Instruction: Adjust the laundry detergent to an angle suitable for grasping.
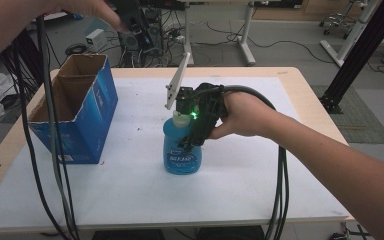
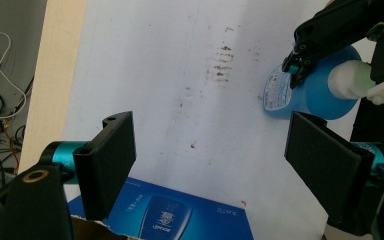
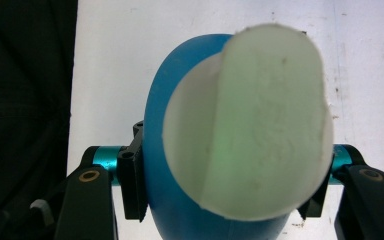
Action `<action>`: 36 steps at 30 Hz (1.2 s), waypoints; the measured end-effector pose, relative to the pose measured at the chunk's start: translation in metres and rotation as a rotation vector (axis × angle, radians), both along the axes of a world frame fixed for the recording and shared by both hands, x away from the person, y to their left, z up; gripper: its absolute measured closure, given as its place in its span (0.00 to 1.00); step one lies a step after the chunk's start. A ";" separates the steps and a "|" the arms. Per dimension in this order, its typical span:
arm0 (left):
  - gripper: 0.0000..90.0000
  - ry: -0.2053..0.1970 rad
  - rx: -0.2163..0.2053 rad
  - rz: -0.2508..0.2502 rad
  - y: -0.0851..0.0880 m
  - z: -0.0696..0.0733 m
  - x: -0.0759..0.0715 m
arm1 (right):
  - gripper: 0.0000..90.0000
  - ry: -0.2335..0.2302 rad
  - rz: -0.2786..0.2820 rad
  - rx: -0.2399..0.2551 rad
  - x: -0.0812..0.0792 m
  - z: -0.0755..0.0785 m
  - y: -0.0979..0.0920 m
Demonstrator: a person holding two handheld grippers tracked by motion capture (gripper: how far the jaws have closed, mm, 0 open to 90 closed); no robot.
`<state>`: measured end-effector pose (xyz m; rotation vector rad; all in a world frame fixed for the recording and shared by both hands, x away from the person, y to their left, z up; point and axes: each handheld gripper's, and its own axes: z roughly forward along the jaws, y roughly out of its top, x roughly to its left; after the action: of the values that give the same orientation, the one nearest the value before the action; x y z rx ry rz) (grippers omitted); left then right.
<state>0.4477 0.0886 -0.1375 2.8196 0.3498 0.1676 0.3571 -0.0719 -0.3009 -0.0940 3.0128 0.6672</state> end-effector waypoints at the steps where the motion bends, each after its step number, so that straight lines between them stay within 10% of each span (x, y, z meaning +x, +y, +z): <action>1: 0.23 0.000 0.002 0.001 0.000 0.000 0.000 | 0.42 0.002 -0.002 0.002 0.000 0.000 0.001; 15: 0.23 0.005 0.002 0.010 0.002 -0.002 -0.001 | 0.24 0.057 -0.027 -0.001 0.003 0.005 -0.005; 25: 0.23 0.006 0.001 0.005 0.001 -0.001 -0.001 | 0.15 0.076 -0.151 0.042 0.011 0.034 -0.042; 36: 0.23 0.004 0.003 -0.018 -0.004 -0.002 -0.002 | 0.15 0.081 -0.550 -0.033 0.033 0.019 -0.102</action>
<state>0.4459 0.0842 -0.1396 2.8252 0.3256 0.1585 0.3903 -0.1736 -0.2816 0.7451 2.9038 0.5668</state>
